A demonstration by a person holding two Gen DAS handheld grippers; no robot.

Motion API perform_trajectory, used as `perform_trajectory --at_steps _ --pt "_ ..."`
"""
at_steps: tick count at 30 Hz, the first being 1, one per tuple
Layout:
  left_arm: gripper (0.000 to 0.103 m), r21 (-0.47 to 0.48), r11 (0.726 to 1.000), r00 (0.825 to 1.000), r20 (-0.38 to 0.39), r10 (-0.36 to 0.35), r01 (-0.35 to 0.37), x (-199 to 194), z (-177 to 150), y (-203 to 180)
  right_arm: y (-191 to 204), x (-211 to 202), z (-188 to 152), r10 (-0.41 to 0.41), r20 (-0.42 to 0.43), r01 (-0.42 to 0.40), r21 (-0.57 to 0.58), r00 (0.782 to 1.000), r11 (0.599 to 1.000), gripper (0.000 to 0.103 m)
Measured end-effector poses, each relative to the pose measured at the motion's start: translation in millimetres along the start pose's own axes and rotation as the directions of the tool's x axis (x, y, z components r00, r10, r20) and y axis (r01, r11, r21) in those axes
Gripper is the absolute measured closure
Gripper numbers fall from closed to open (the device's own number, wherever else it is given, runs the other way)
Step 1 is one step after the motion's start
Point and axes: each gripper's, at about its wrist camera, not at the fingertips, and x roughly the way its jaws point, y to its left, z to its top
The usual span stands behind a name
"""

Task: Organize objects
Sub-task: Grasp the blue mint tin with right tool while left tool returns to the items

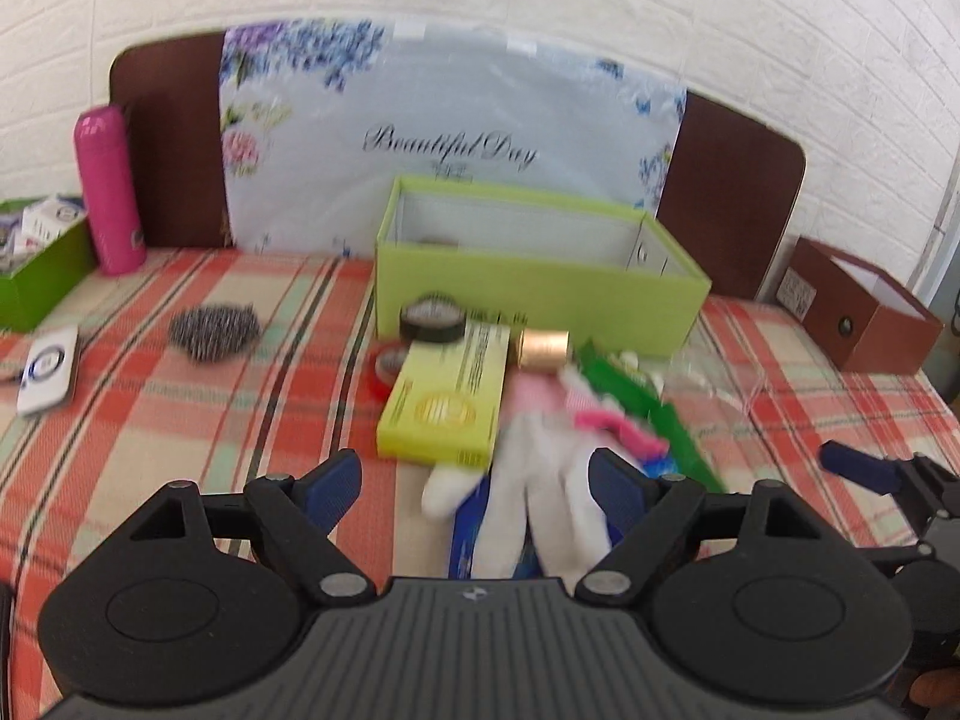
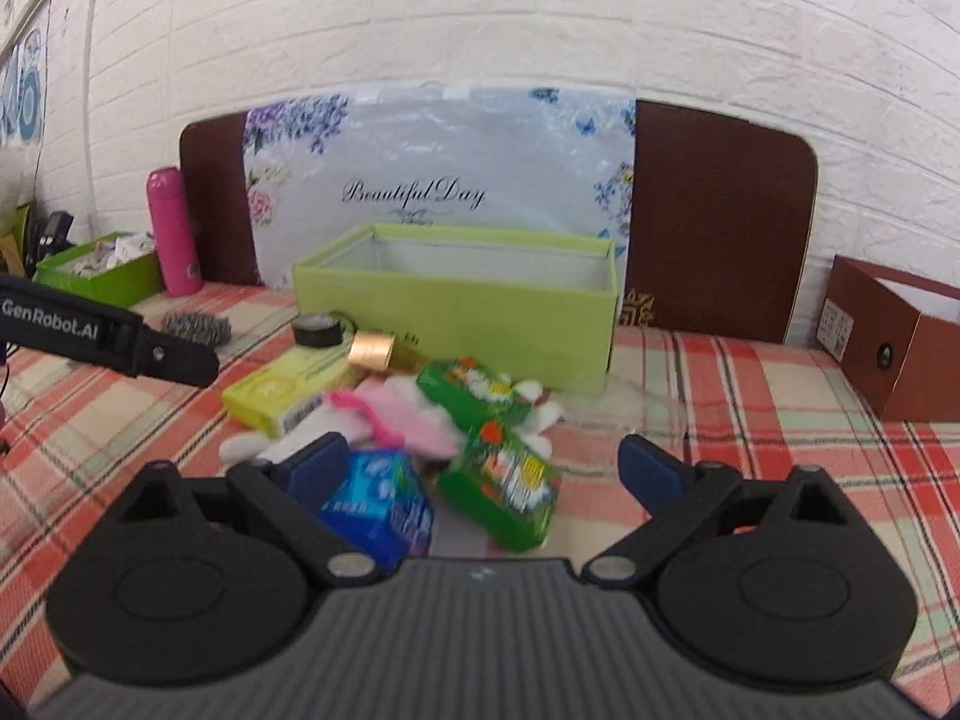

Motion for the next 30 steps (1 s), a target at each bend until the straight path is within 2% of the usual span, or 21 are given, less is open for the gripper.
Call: perform_trajectory --at_steps 4,8,11,13,14,16,18,21,23,27,29,30 --pt "0.017 0.007 0.999 0.999 -0.029 0.037 -0.037 -5.2 -18.1 6.9 15.1 8.7 -13.9 0.04 -0.048 -0.039 0.018 0.998 0.999 0.024" --pt "0.017 -0.009 0.999 0.998 -0.035 0.049 -0.049 -10.8 -27.1 15.2 38.3 23.6 -18.4 0.031 -0.048 -0.035 -0.073 0.998 0.997 0.026" --pt "0.017 -0.009 0.999 0.998 -0.038 0.043 -0.043 -12.2 -30.1 15.4 51.2 32.5 -21.7 0.049 -0.016 -0.051 -0.134 0.999 0.99 0.028" --pt "0.017 0.003 1.0 0.999 -0.042 0.029 -0.029 -11.2 -32.9 13.5 53.0 31.4 -21.2 0.072 -0.028 -0.075 -0.141 0.997 0.987 0.044" --pt "0.017 0.011 1.0 0.999 -0.043 0.018 -0.018 -10.4 -34.7 12.2 52.0 27.6 -21.3 0.067 -0.026 -0.07 -0.143 0.997 0.987 0.047" --pt "0.017 0.03 0.999 0.999 -0.043 -0.014 0.016 -5.3 -39.0 8.8 45.3 19.2 -21.2 0.078 -0.034 -0.082 -0.134 0.996 0.988 0.063" --pt "0.017 0.043 0.998 0.998 -0.051 -0.039 0.041 4.9 -43.6 5.3 36.0 11.3 -23.0 0.066 -0.04 -0.07 -0.12 0.997 0.99 0.074" --pt "0.017 0.061 0.998 0.996 -0.088 -0.027 0.032 28.1 -52.7 -0.6 23.7 5.5 -27.5 0.016 -0.05 -0.023 -0.127 0.999 0.992 0.074" --pt "0.017 0.061 0.998 0.994 -0.108 -0.015 0.022 37.5 -56.6 -1.4 19.1 1.4 -29.1 0.017 -0.049 -0.022 -0.114 0.999 0.993 0.073" --pt "0.017 0.053 0.998 0.994 -0.105 -0.024 0.03 36.9 -59.2 1.3 33.8 2.7 -30.2 0.042 -0.032 -0.046 -0.146 0.999 0.988 0.049" --pt "0.02 0.067 0.998 0.996 -0.09 -0.006 0.012 33.6 -60.1 2.9 45.7 10.0 -28.7 0.055 -0.042 -0.061 -0.167 0.998 0.984 0.048" --pt "0.02 0.076 0.997 0.996 -0.08 0.032 -0.026 33.0 -60.7 4.6 51.2 15.7 -27.3 0.047 -0.048 -0.055 -0.175 0.998 0.983 0.047"
